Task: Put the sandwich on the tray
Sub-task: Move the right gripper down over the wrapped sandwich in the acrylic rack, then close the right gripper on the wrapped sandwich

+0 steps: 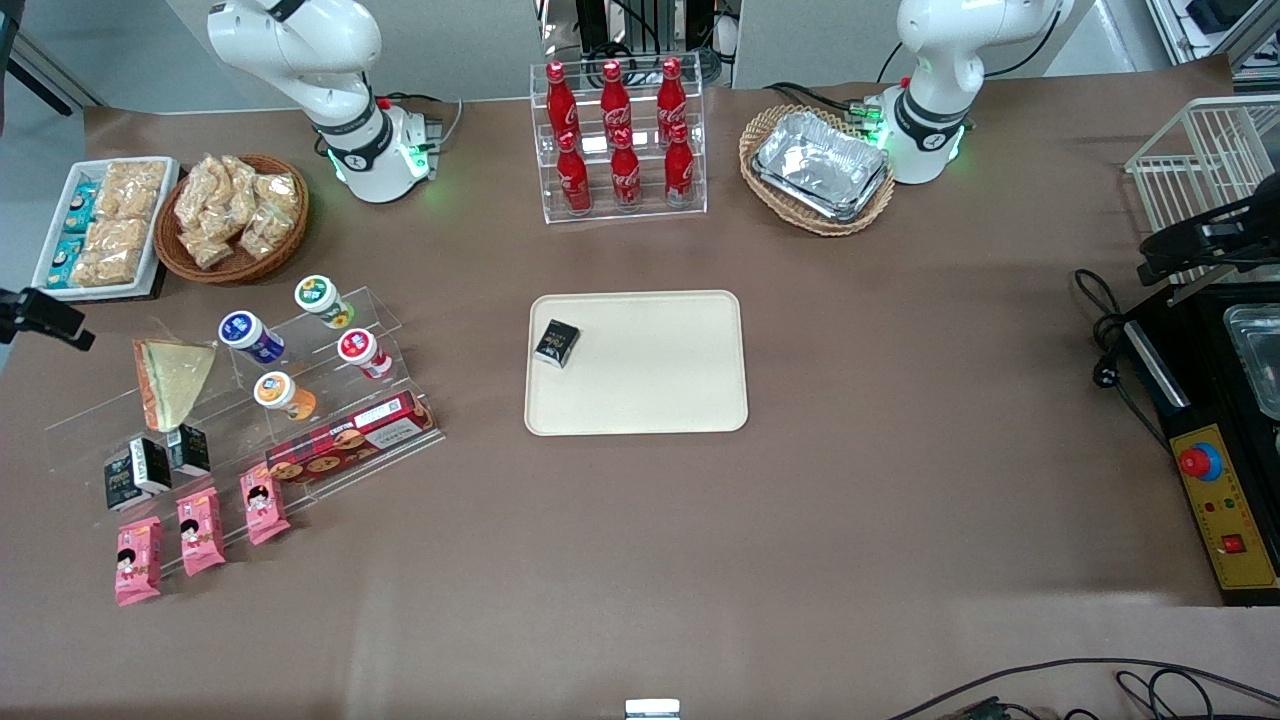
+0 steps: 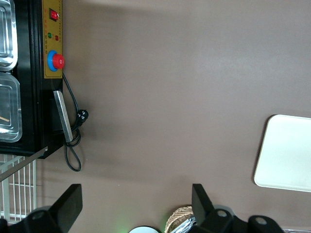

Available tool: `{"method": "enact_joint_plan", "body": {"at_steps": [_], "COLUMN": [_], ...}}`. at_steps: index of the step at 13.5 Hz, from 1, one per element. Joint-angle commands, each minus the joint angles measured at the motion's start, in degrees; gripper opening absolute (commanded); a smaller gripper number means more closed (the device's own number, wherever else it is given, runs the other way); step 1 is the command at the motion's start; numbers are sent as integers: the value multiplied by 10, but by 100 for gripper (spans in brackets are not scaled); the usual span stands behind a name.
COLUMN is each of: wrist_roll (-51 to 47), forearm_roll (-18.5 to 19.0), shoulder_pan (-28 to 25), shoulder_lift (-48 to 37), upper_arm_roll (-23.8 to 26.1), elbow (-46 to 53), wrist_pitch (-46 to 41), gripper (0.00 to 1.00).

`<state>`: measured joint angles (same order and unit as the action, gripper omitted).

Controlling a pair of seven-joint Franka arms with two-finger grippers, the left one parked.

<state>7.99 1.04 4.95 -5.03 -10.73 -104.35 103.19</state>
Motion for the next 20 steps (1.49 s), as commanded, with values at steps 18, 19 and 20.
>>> {"method": "enact_joint_plan", "body": {"at_steps": [18,19,20], "wrist_roll": [40,40,40], "forearm_roll": [-72,-72,-72], "shoulder_pan": [9,9,7], "shoulder_lift": [-24,-19,-12], "upper_arm_roll": [-74,-74,-73], "elbow": [-277,-277,-277], "wrist_pitch": [250,253,259], "gripper": [100,100,100]}}
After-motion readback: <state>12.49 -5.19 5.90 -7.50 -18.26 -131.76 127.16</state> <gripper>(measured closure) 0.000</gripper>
